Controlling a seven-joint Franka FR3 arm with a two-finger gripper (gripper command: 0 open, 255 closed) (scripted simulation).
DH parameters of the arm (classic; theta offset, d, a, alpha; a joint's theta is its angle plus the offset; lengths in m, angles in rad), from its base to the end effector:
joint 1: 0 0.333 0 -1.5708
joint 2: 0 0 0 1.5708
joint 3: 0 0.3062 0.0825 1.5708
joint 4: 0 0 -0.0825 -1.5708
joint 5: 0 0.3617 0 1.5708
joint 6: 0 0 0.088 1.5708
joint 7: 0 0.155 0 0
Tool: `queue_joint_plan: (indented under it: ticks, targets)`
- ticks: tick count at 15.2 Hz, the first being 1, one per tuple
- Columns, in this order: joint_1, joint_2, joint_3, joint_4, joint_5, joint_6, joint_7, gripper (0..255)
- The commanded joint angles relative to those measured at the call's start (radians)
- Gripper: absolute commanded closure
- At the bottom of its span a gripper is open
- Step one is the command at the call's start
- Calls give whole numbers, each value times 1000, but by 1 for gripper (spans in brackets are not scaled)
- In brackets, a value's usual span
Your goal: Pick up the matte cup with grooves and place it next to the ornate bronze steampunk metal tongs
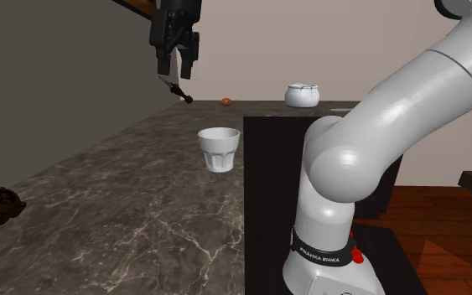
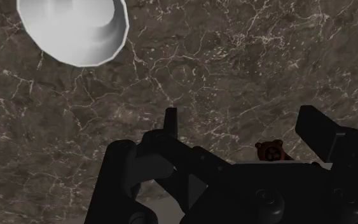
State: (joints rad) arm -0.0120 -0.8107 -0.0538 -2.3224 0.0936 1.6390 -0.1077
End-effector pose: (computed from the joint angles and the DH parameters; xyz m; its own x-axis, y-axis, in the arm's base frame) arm 0.2981 -0.0098 0.5657 0.9892 0.0469 0.1391 0.0635 -0.9910 -0.1178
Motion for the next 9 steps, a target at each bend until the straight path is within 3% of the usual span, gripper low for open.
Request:
queue_joint_plan:
  ticks: [1,9]
  targets:
    - [0,0,0,0,0,0,0,0]
    - [-68,-25,-166,-140,-88,88,-156,0]
